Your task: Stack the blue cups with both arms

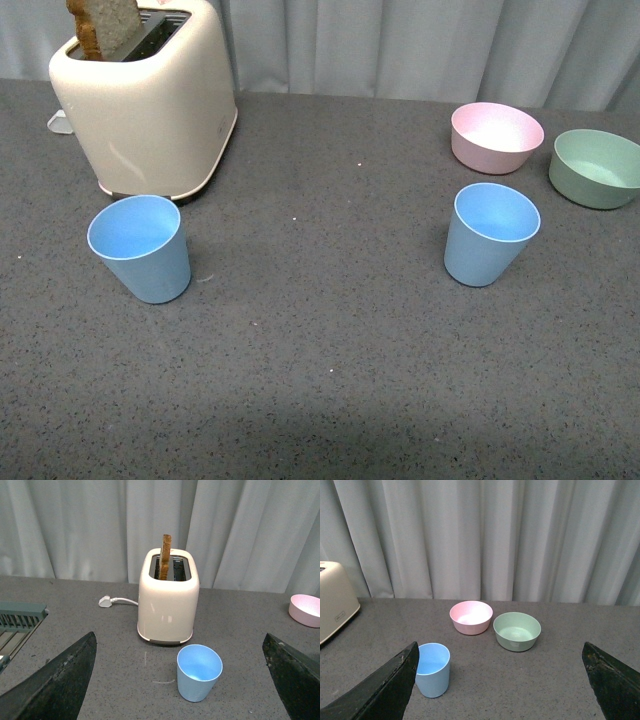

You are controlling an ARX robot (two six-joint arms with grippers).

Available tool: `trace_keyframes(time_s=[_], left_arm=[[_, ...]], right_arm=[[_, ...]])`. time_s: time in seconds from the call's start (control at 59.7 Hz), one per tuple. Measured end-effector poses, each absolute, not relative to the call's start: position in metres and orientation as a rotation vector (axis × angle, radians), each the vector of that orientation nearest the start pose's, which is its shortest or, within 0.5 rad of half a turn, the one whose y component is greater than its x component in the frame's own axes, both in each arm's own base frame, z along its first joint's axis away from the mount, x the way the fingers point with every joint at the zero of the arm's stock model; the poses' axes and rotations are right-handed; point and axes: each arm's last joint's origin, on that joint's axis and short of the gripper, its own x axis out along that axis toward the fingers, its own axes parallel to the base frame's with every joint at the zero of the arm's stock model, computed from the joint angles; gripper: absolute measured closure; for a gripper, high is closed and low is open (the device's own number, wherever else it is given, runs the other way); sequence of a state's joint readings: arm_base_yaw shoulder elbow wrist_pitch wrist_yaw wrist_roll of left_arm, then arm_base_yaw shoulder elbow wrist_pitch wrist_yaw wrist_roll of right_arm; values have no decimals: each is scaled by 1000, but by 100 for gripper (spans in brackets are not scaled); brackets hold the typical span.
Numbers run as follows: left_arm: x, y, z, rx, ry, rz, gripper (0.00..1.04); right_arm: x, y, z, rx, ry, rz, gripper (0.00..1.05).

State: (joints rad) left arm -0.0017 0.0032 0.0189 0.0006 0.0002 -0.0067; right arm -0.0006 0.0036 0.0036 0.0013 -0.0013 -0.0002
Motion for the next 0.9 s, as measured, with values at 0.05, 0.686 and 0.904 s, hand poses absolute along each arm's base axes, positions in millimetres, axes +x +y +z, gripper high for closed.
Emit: trace_keyframes(time_s=[0.05, 0.686, 0.904], left_arm=[[97, 0, 169, -11, -2, 16, 7], [256, 14, 160, -248, 669, 139, 7], [306, 4, 144, -244, 828, 122, 7]], right_arm=[[98, 0, 165, 0, -1, 1, 10], [98, 0, 165, 0, -1, 2, 10], [98, 0, 165, 0, -1, 2, 10]])
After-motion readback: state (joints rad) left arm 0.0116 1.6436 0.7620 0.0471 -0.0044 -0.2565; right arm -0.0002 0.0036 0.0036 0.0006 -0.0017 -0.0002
